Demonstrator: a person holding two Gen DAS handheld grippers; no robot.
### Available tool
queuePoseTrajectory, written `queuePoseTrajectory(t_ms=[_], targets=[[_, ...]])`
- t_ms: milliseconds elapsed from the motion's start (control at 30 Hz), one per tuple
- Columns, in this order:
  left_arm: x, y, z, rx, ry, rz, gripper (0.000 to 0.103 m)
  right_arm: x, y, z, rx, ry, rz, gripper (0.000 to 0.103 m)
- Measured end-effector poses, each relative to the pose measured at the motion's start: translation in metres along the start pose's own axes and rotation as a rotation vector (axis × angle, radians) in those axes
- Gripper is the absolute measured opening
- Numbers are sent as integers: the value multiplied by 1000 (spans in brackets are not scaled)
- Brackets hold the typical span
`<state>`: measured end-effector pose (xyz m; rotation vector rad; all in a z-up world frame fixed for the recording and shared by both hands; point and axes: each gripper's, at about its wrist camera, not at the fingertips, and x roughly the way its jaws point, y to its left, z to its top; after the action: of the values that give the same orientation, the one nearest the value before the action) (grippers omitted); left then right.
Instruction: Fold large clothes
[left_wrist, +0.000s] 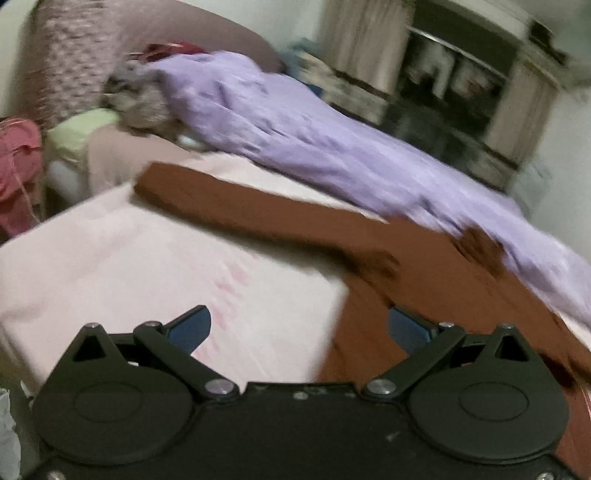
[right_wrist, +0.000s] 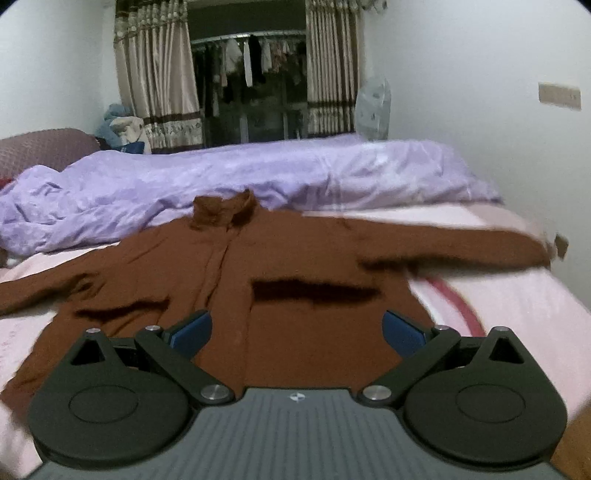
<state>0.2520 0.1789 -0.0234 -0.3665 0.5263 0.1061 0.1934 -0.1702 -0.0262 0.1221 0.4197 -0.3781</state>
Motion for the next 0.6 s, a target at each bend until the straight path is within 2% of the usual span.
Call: queuePoseTrajectory(t_ms=[133, 200, 233, 367, 467, 600], targets=[[57, 41, 37, -135, 2, 36, 100, 43, 12, 20, -69, 32, -51, 103], [86, 61, 53, -198, 0, 76, 93, 61, 17, 25, -79, 55, -59, 103], [100, 69, 58, -221, 1, 103, 89, 71, 19, 27, -81, 70, -57, 103], [152, 101, 78, -293, -12, 197, 87, 97, 30, 26, -84, 119, -40, 103], [184, 122, 92, -359, -9, 237, 80, 114, 42, 25, -114, 141, -42, 103], [217, 150, 104, -430, -23, 283, 79, 136, 53, 27, -142, 167, -36, 103]])
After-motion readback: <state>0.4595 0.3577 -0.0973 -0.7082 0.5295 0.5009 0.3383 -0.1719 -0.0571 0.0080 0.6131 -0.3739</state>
